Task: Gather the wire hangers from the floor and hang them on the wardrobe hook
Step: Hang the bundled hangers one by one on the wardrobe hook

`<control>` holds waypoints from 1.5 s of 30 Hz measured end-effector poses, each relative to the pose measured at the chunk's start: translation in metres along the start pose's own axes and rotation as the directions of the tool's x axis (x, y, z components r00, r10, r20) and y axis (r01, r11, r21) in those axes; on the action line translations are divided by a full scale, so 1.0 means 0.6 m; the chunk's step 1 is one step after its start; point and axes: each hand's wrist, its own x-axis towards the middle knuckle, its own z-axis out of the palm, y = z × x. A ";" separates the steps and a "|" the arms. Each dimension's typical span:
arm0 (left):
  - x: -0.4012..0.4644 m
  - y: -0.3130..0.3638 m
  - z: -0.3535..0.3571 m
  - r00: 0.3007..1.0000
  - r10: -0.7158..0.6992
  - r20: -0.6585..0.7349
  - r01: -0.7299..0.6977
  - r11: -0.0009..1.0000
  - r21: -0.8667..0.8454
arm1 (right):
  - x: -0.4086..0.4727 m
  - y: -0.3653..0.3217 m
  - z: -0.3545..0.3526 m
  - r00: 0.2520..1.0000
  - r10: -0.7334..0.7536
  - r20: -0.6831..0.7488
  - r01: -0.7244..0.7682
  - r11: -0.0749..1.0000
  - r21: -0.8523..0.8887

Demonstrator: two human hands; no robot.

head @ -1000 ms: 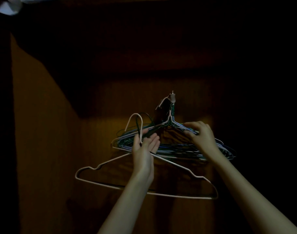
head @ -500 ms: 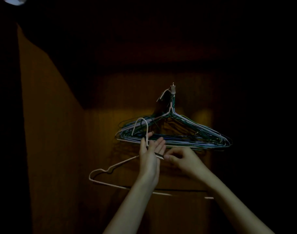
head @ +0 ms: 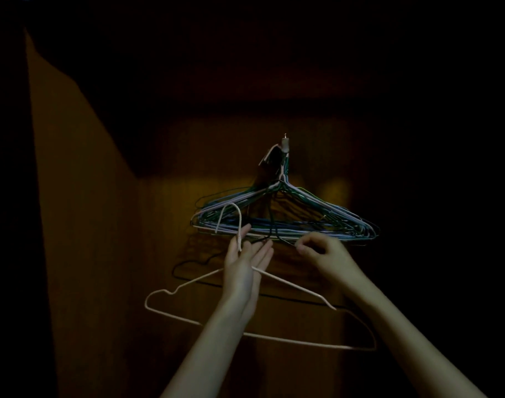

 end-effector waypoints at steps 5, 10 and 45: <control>-0.027 -0.018 0.005 0.996 -0.074 0.051 0.073 0.997 0.023 | -0.006 -0.016 0.011 0.993 0.003 0.115 -0.021 0.988 0.156; -0.043 -0.023 0.006 0.994 -0.091 0.064 0.086 0.994 0.071 | -0.009 -0.015 0.010 0.992 -0.010 0.125 -0.021 0.969 0.247; -0.086 -0.009 0.012 1.000 -0.025 -0.005 0.026 0.978 0.209 | -0.015 -0.035 0.014 0.999 -0.037 -0.003 0.036 0.966 0.257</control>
